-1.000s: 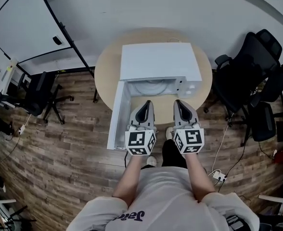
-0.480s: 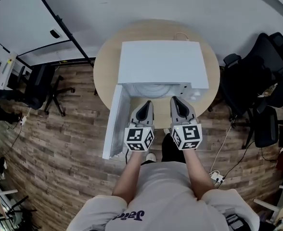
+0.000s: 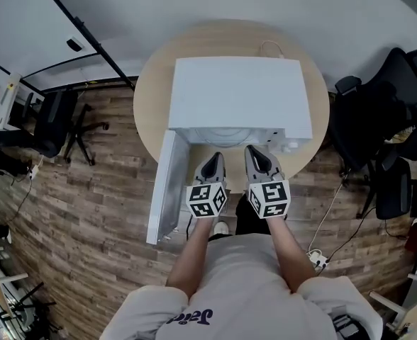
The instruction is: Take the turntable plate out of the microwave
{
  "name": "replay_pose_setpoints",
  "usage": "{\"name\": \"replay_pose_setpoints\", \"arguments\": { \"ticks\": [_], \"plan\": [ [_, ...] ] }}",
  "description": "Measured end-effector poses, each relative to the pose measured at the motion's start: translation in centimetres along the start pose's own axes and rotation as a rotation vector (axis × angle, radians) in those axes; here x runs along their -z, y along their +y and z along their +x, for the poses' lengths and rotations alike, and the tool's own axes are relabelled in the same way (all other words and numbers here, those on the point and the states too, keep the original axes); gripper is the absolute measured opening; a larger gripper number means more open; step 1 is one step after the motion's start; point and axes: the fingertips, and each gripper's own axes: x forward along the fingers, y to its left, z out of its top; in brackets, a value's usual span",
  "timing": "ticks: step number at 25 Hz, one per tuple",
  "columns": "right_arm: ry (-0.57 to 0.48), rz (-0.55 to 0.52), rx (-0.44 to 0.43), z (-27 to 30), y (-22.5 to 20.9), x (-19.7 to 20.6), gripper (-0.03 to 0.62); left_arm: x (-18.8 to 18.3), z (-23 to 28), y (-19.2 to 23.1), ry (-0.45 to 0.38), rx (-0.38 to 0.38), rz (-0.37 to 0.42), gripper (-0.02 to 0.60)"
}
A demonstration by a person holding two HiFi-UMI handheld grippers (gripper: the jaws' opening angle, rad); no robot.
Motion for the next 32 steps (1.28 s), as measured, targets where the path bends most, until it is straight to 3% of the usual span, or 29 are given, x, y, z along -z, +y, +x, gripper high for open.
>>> {"name": "replay_pose_setpoints", "arguments": {
  "ticks": [12,14,19,23,29,32],
  "plan": [
    [0.097,0.041,-0.034,2.9,-1.6,3.4,0.017,4.8,3.5,3.7,0.063,0.016,-0.434,0.025],
    [0.109,0.048,-0.041,3.2,-1.8,3.8,0.017,5.5,4.2,3.9,0.074,0.035,-0.501,0.088],
    [0.132,0.052,-0.059,3.8,-2.0,4.2,0.017,7.2,5.7,4.7,0.095,0.062,-0.675,0.135],
    [0.131,0.058,-0.072,4.3,-2.2,4.2,0.017,8.4,6.8,5.0,0.089,0.108,-0.842,0.232],
    [0.131,0.069,-0.085,4.8,-2.9,4.2,0.017,10.2,8.0,5.9,0.056,0.115,-1.052,0.253],
    [0.142,0.079,-0.084,5.1,-3.3,4.6,0.017,10.8,8.6,6.7,0.019,0.094,-1.111,0.253]
  ]
}}
